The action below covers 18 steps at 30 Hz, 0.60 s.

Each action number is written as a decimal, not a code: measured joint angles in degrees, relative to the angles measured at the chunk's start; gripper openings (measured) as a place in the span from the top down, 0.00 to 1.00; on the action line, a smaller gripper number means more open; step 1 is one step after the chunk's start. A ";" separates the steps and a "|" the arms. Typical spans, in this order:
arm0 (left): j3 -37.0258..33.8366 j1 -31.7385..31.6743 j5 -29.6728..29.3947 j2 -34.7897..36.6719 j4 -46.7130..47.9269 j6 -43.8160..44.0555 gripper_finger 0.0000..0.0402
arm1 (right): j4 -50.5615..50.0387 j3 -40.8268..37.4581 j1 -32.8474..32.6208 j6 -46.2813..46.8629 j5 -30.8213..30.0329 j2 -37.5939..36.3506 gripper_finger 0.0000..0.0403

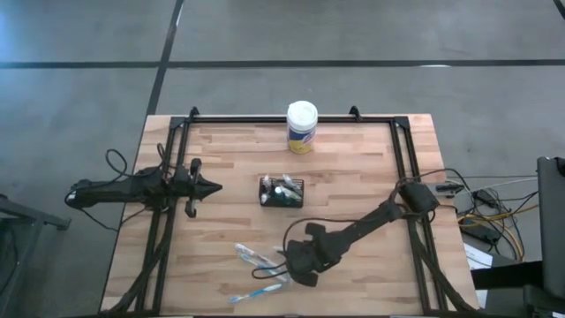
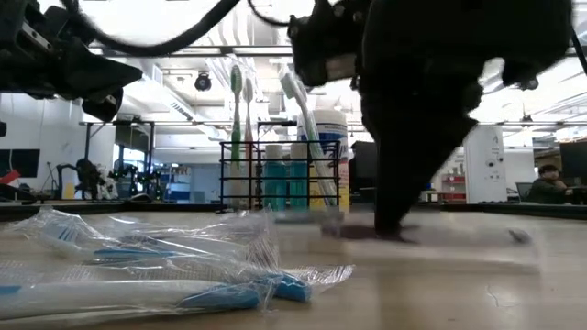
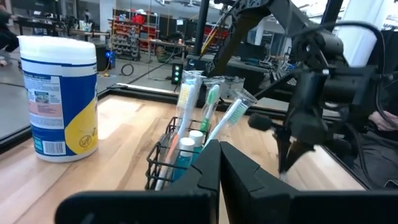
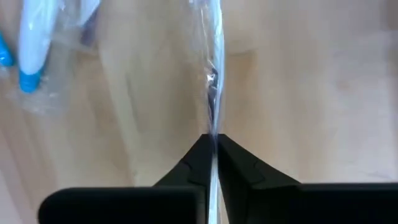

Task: Pick & Place toothbrushing station
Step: Put the right violet toothbrush into the black wire organizer

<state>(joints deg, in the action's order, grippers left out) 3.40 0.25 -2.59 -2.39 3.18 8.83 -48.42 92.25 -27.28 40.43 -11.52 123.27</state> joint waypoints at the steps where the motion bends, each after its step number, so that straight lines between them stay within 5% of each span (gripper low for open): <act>1: 0.00 0.00 -0.02 0.00 -0.02 -0.14 0.98 | -0.29 -0.01 0.14 -0.66 -0.88 -0.72 0.96; 8: 0.00 0.00 0.28 0.00 -0.12 -0.13 0.98 | -0.87 -0.02 0.41 -5.03 -9.54 -10.10 0.98; 13: 0.00 0.03 5.70 -0.16 -1.44 -3.06 0.98 | 0.98 -2.19 -0.70 -9.77 -18.85 -19.03 0.98; 18: -0.03 0.49 7.77 -3.30 -7.03 -3.72 0.98 | 17.03 -11.59 -0.57 -19.31 -22.15 -27.90 0.98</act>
<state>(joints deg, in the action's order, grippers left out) 3.37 0.74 5.18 -5.70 -3.85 5.11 -31.38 80.66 -27.84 21.12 -33.67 95.37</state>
